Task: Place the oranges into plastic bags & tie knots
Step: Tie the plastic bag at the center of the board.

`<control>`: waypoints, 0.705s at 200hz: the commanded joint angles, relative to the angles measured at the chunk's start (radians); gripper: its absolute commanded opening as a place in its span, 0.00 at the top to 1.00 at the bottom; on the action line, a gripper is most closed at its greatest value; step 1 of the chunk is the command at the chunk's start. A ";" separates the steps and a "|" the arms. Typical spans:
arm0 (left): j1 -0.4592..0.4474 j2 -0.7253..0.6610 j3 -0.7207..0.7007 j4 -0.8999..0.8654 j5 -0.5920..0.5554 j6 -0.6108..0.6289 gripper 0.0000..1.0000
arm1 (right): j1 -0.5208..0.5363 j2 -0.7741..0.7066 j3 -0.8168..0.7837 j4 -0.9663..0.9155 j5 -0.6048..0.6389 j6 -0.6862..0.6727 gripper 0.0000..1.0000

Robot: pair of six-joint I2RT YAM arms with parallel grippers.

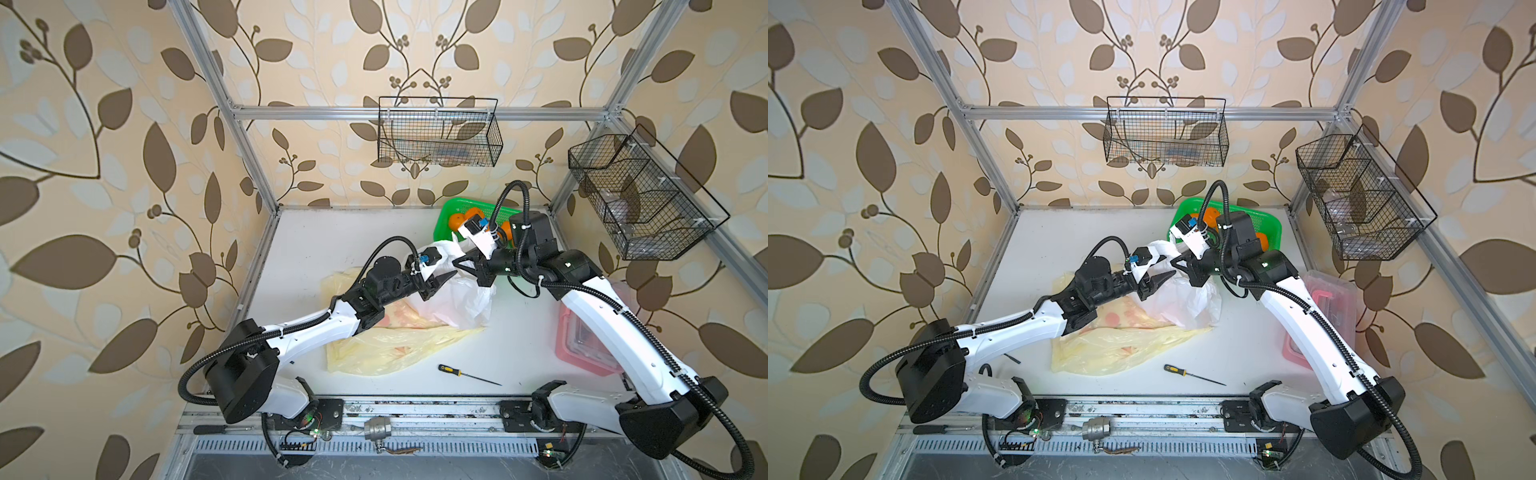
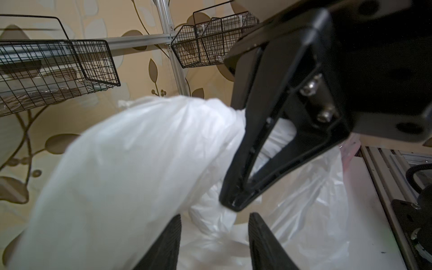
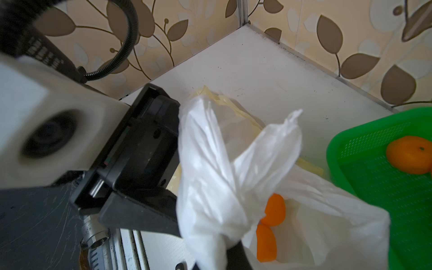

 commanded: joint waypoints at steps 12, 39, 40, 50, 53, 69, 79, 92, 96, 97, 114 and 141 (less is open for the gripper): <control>0.009 -0.002 0.059 0.029 0.049 0.016 0.51 | -0.001 -0.008 0.026 -0.055 -0.049 -0.041 1.00; 0.009 0.000 0.064 0.020 0.089 0.017 0.59 | -0.001 -0.008 0.030 -0.059 -0.056 -0.043 1.00; 0.009 0.000 0.065 0.020 0.091 0.017 0.60 | -0.001 -0.007 0.030 -0.059 -0.057 -0.043 1.00; 0.009 0.003 0.067 0.016 0.103 0.016 0.64 | -0.001 -0.008 0.032 -0.059 -0.056 -0.042 1.00; 0.009 0.004 0.067 0.016 0.105 0.017 0.67 | -0.001 -0.007 0.031 -0.059 -0.053 -0.042 1.00; 0.009 0.007 0.070 0.018 0.108 0.017 0.76 | -0.002 -0.008 0.033 -0.064 -0.049 -0.046 1.00; 0.008 0.008 0.073 0.018 0.107 0.016 0.81 | -0.001 -0.009 0.035 -0.070 -0.044 -0.050 1.00; 0.009 0.009 0.078 0.018 0.106 0.017 0.85 | -0.001 -0.010 0.033 -0.073 -0.035 -0.052 1.00; 0.009 0.010 0.081 0.017 0.104 0.017 0.86 | -0.001 -0.010 0.033 -0.074 -0.031 -0.054 1.00; 0.009 0.011 0.080 0.017 0.103 0.017 0.87 | -0.001 -0.010 0.033 -0.074 -0.030 -0.055 1.00; 0.009 0.014 0.086 0.015 0.083 0.021 0.95 | -0.001 -0.011 0.033 -0.078 -0.024 -0.058 1.00; 0.009 0.016 0.087 0.009 0.044 0.032 1.00 | -0.001 -0.017 0.033 -0.073 -0.011 -0.057 1.00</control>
